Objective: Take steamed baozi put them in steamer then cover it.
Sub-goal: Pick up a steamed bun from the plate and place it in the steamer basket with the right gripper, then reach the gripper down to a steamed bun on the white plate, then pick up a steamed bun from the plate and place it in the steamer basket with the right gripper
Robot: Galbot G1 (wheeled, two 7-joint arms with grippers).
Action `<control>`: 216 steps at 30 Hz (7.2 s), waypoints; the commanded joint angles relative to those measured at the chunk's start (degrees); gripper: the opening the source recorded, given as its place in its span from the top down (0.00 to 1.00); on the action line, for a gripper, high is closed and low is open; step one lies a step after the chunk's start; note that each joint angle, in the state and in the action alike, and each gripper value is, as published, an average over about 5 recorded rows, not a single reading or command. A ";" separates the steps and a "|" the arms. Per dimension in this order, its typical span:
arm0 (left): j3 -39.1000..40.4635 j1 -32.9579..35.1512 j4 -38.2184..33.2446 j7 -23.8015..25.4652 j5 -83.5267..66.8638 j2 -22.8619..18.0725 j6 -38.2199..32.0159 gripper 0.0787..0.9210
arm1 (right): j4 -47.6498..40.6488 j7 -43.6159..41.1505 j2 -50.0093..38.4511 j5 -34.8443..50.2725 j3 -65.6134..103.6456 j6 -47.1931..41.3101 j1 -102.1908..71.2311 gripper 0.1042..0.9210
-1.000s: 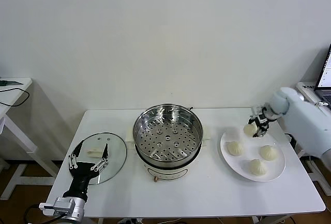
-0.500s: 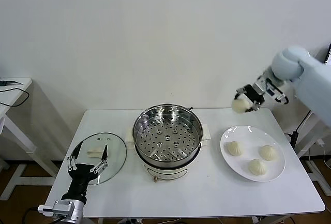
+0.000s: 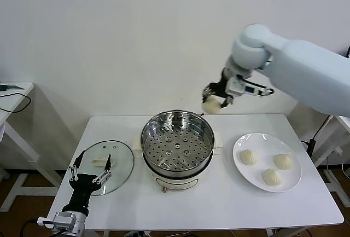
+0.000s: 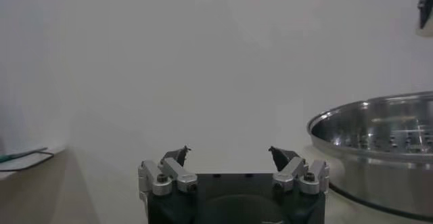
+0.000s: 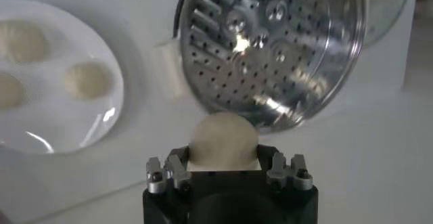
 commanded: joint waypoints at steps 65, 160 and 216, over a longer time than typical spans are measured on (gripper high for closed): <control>-0.55 1.28 0.78 0.32 -0.45 0.51 -1.55 0.12 | -6.05 -3.87 -9.21 25.28 -8.82 -23.41 5.49 0.12; 1.35 1.13 2.07 0.30 0.75 -0.48 -3.25 0.12 | -24.56 4.41 -9.92 3.81 17.99 -41.02 -36.91 0.27; 0.26 0.58 -0.01 0.04 0.08 0.05 -2.96 0.12 | -4.64 13.81 19.33 46.05 -18.51 -72.74 2.81 0.28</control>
